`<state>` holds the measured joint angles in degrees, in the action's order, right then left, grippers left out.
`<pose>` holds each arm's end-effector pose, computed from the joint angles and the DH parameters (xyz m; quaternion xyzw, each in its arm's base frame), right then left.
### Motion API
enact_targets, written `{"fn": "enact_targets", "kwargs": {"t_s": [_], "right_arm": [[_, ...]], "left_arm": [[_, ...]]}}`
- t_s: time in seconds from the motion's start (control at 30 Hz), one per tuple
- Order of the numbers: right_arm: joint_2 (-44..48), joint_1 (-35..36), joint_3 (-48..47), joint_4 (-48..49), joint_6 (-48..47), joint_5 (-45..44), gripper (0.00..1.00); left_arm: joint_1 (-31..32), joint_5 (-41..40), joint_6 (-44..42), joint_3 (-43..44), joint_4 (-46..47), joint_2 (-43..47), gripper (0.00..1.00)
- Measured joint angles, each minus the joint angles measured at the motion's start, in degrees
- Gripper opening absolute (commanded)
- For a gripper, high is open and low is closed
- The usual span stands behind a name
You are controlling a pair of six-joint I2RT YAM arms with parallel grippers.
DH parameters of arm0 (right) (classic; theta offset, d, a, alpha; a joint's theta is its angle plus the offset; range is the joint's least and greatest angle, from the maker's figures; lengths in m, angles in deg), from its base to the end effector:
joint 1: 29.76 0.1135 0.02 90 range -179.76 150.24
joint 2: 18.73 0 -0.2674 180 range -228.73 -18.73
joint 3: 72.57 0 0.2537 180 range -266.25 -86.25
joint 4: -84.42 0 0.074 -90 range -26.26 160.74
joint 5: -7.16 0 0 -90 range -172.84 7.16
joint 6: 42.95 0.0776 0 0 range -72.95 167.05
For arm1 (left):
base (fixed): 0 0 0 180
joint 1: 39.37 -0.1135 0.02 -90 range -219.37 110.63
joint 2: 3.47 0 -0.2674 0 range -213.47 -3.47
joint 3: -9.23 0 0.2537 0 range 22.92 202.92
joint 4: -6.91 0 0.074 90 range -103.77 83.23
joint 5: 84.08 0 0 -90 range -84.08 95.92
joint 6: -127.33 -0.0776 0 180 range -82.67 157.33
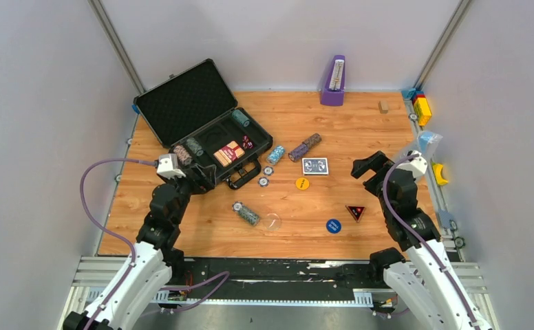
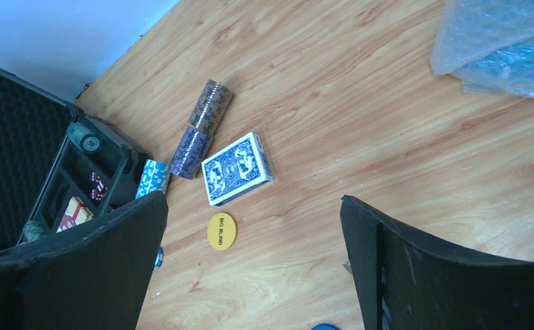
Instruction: Pack up texas hold em set
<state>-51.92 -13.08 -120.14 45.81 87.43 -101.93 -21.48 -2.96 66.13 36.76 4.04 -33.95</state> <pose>0.1762 0.0263 0.2624 0.2582 0.7920 0.1334 0.5369 0.1872 -0.0478 0.2208 -0.1220 0.7316 -0.2121 0.6363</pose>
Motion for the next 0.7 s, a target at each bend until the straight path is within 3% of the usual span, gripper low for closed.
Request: {"fn": "enact_targets", "kwargs": {"t_s": [0.2,0.33,0.53,0.7], "right_arm": [[0.7,0.0,0.7,0.0,-1.7,0.5,0.99],[0.7,0.0,1.4,0.8,-4.2,5.4,0.98],[-2.3,0.3,2.7,5.6,-10.6,23.4,1.0],[-11.4,10.6,2.0,9.6,-15.9,31.1,1.0]], "left_arm": [[0.0,-3.7,-0.1,0.6,-3.2,1.1,1.0],[0.0,-12.8,1.4,0.6,-7.6,5.3,1.0],[0.0,-24.3,5.0,0.6,-13.4,6.9,1.0],[0.0,-21.9,3.0,0.4,-12.2,6.2,1.0]]}}
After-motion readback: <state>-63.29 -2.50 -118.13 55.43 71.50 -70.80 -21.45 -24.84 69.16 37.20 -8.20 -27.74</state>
